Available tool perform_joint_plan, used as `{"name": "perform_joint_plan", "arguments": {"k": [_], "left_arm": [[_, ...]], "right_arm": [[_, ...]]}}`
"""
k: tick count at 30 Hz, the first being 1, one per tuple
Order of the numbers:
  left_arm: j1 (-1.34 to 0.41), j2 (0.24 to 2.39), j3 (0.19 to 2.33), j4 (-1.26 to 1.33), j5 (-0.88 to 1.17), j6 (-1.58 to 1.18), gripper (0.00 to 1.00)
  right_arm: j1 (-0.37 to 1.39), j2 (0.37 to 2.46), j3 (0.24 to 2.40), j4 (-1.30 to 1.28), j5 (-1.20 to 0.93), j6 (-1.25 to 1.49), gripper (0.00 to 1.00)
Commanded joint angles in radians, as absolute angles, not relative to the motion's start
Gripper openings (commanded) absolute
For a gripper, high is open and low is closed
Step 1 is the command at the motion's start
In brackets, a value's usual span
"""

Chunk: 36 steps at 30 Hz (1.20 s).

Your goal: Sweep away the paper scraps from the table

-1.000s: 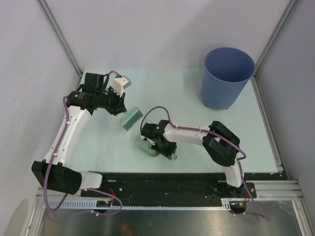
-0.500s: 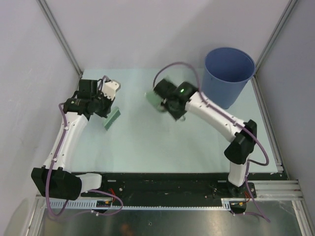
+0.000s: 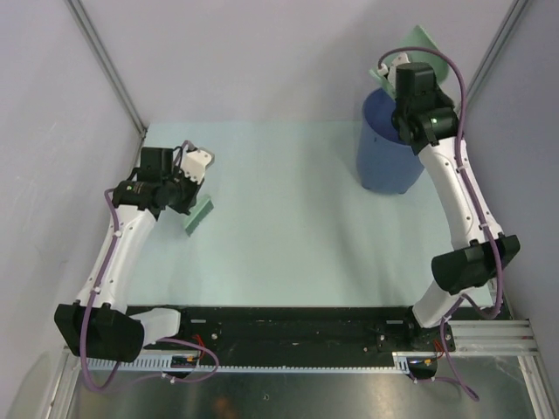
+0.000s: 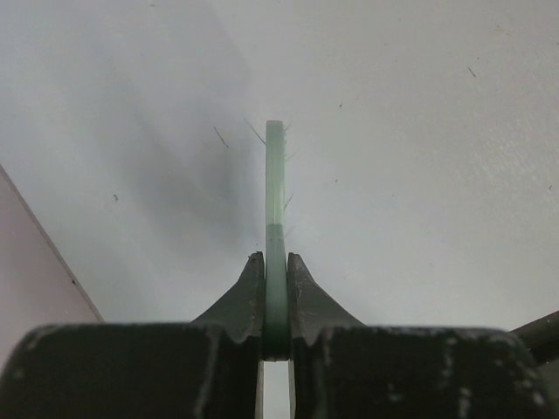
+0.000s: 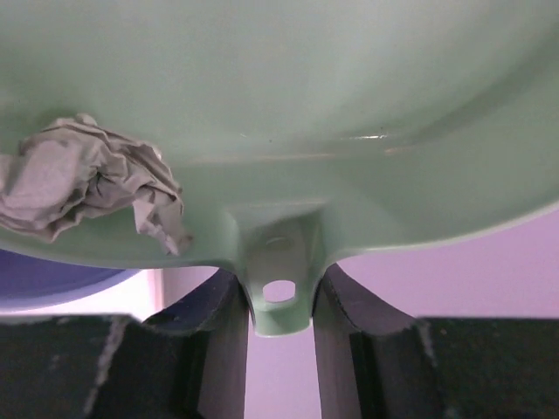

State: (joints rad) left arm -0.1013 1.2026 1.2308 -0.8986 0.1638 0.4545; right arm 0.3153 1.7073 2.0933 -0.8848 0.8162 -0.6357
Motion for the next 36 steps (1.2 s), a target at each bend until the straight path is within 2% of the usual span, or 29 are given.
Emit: {"name": "perform_joint_plan", "arguments": {"k": [1, 2, 4, 5, 6, 14, 19, 22, 23, 25, 26, 32, 36], "left_arm": [[-0.1, 1.164, 1.224, -0.868, 0.204, 0.474, 0.0], [-0.1, 1.17, 1.226, -0.868, 0.207, 0.472, 0.0], [-0.1, 1.173, 1.229, -0.868, 0.216, 0.476, 0.0], [-0.1, 1.177, 1.23, -0.868, 0.218, 0.474, 0.0], [-0.1, 1.177, 1.232, -0.868, 0.221, 0.479, 0.0], [-0.1, 1.161, 1.23, -0.87, 0.218, 0.486, 0.0], [-0.1, 1.158, 1.229, -0.868, 0.213, 0.485, 0.0], [-0.1, 1.16, 1.235, -0.87, 0.227, 0.471, 0.0], [-0.1, 1.163, 1.242, -0.868, 0.23, 0.469, 0.0], [-0.1, 1.164, 1.253, -0.868, 0.239, 0.456, 0.0], [-0.1, 1.164, 1.262, -0.868, 0.242, 0.451, 0.0], [-0.1, 1.163, 1.293, -0.868, 0.242, 0.423, 0.0], [-0.1, 1.167, 1.301, -0.868, 0.238, 0.417, 0.0]], "right_arm": [[0.246, 1.6, 1.837, -0.282, 0.887, -1.264, 0.0], [0.233, 1.591, 1.778, -0.088, 0.89, -1.452, 0.0], [0.178, 1.575, 1.619, 0.145, 0.893, -1.679, 0.0], [0.161, 1.577, 1.573, 0.363, 0.888, -1.778, 0.0], [0.143, 1.578, 1.543, 0.421, 0.865, -1.916, 0.0], [0.095, 1.529, 1.396, 0.639, 0.723, -2.023, 0.0], [0.112, 1.516, 1.4, 0.601, 0.738, -1.944, 0.0], [0.205, 1.503, 1.515, 0.453, 0.833, -1.759, 0.0], [0.236, 1.497, 1.57, 0.252, 0.872, -1.561, 0.0], [0.349, 1.485, 1.687, -0.049, 0.871, -1.329, 0.0], [0.385, 1.48, 1.712, -0.127, 0.858, -1.143, 0.0], [0.674, 1.526, 1.862, -0.726, 0.777, -0.613, 0.0], [0.744, 1.681, 1.922, -1.023, 0.608, -0.231, 0.0]]}}
